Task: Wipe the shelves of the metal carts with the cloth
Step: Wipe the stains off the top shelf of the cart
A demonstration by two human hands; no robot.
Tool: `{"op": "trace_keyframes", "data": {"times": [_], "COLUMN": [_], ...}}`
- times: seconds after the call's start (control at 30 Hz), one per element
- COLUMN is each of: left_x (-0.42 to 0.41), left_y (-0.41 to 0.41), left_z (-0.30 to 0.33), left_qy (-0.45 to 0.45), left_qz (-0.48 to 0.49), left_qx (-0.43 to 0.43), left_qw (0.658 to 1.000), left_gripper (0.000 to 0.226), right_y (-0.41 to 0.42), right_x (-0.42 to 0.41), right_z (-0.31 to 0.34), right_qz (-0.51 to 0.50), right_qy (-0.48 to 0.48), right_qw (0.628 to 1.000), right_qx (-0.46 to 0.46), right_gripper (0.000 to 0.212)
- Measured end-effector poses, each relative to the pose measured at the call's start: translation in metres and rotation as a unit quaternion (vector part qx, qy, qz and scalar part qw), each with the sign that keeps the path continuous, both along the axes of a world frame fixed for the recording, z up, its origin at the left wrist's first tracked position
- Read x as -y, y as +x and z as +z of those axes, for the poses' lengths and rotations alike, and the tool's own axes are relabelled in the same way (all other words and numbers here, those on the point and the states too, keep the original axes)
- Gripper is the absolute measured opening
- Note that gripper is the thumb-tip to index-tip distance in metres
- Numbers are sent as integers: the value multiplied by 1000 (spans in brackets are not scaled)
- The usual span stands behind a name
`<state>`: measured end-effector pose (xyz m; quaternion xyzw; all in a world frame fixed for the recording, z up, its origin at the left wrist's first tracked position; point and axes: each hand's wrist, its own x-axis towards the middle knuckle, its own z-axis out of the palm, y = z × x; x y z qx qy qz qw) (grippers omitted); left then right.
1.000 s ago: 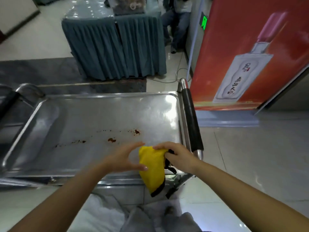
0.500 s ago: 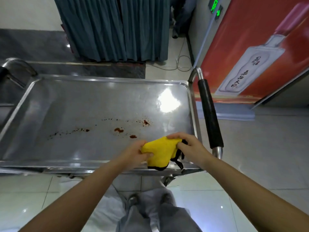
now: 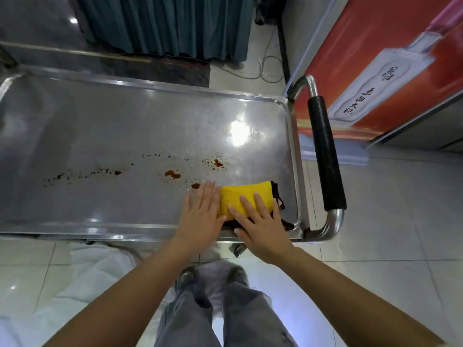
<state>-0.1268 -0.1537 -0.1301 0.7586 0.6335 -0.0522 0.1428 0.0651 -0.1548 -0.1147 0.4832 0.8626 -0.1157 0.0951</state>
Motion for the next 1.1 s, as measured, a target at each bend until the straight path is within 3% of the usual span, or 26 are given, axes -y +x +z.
{"op": "trace_keyframes", "data": {"times": [0.13, 0.27, 0.33, 0.53, 0.77, 1.1], "left_x": [23, 49, 55, 22, 0, 13], "left_y": [-29, -51, -58, -49, -49, -50], "left_z": [-18, -30, -31, -18, 9, -1], "left_qy": [-12, -51, -87, -194, -325, -277], "left_qz": [17, 172, 247, 332, 336, 324], "left_qx": [-19, -19, -14, 57, 39, 46], "left_qw": [1000, 984, 965, 921, 883, 903], "left_gripper": [71, 80, 94, 128, 148, 143], "right_y": [-12, -22, -22, -1, 5, -3], "right_x": [-20, -51, -50, -5, 20, -61], "right_z": [-29, -30, -28, -16, -9, -19], "right_qz": [-43, -71, -70, -52, -95, -60], "right_qy": [-23, -36, -48, -86, -112, -131], "right_qw": [998, 996, 996, 994, 989, 988], "right_qx": [36, 39, 38, 49, 34, 63], "right_gripper": [60, 64, 67, 69, 69, 77]}}
